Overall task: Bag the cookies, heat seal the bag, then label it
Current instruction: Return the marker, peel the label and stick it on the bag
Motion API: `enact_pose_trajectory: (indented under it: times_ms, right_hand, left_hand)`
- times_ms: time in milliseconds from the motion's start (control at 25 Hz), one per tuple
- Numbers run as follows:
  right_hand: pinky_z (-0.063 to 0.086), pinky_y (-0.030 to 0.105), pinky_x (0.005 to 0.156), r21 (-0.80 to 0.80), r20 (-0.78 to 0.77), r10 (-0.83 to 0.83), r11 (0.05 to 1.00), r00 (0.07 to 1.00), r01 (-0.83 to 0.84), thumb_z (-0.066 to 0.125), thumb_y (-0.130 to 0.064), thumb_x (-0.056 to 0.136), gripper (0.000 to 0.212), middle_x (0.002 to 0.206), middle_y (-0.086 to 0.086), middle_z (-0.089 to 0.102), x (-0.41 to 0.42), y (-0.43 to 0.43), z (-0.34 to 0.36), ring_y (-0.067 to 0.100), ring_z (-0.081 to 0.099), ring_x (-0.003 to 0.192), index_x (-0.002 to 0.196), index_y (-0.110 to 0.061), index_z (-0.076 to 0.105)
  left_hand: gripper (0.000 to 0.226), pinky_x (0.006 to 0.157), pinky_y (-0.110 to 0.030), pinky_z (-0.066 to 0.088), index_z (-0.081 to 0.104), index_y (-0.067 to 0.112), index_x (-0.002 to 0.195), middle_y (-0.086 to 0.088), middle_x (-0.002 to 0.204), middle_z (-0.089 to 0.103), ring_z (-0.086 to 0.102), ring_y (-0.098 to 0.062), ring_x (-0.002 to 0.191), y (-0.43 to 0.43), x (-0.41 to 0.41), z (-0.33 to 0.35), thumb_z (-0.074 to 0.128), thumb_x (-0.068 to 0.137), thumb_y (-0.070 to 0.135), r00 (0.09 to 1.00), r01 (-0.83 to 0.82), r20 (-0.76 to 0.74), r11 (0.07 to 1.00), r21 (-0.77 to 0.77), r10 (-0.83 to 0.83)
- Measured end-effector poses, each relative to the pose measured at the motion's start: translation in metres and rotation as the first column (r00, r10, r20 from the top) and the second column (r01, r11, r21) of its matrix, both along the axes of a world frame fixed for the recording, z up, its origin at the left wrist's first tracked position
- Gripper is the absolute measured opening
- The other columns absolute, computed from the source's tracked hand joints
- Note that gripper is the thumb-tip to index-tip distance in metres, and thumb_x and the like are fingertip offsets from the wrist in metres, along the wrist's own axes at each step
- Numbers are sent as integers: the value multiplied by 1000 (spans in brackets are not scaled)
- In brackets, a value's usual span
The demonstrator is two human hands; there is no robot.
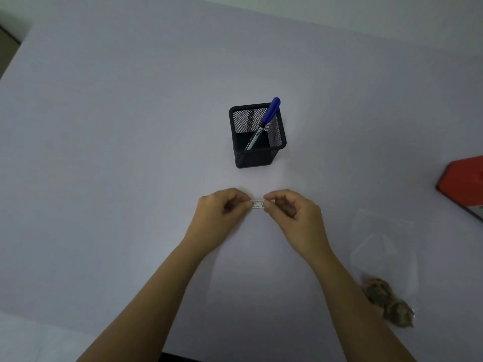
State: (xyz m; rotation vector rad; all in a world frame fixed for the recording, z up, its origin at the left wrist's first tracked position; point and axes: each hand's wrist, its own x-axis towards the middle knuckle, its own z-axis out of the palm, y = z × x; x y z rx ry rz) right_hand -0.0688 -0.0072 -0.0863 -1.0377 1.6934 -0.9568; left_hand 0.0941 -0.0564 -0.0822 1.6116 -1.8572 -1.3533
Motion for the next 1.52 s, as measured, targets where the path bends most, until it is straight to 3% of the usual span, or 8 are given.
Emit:
enact_pose_trajectory:
  times_ms: [120,280,440,840,1120,1320,1520]
  right_hand:
    - [51,13,72,14,97,-43,999,994,42,69,-12,83,10,86,-4,72,0,-2,5,6,68,78,91,-17,69]
    - [53,17,75,23,133,-49,999,990,46,67,-13,84,12,87,-3,72,-2,-7,7,7,69,80,95,-18,68]
    - [54,18,75,14,168,-46,999,985,45,66,-12,84,12,86,-3,72,-2,-11,11,7,69,80,95,-17,68]
    - [53,17,75,13,180,-19,1000,984,16,66,-12,84,14,84,-4,71,1,-15,14,7,68,80,97,-17,68]
    - [53,17,74,0,143,8,1000,990,-9,66,-14,84,14,84,-6,71,-1,-19,14,7,68,79,96,-20,68]
    - [52,15,72,-9,128,-7,1000,992,8,66,-14,84,13,87,-3,71,-2,-23,12,7,68,80,97,-18,68]
    - [51,13,70,-10,128,-12,1000,992,13,66,-13,84,13,84,-7,70,-3,-23,13,5,68,77,94,-21,68]
  left_hand:
    - [11,59,-17,39,72,23,85,1,68,64,47,-2,57,-3,1,9,64,86,31,988,-63,-123,975,212,91]
    - [13,61,-18,43,73,13,86,4,65,67,56,-4,60,-5,-5,17,62,86,20,898,-80,-339,859,505,283]
    - [18,54,-13,45,73,12,77,0,66,69,60,-6,60,-4,-8,20,57,85,12,779,-42,-458,764,644,429]
    - [12,54,-16,47,75,11,73,-3,67,70,61,-9,57,-9,-7,23,66,69,18,759,-9,-461,715,699,460]
    - [11,55,-16,45,76,17,69,0,67,70,59,-7,58,-10,-9,23,65,71,21,798,-4,-455,760,650,394]
    - [20,62,-24,42,75,18,78,1,68,68,55,-8,61,-13,-9,23,68,66,33,843,-65,-409,822,565,348]
    - [16,54,-15,43,73,13,79,4,58,66,52,-7,56,-13,-12,21,65,70,23,814,-73,-425,796,600,395]
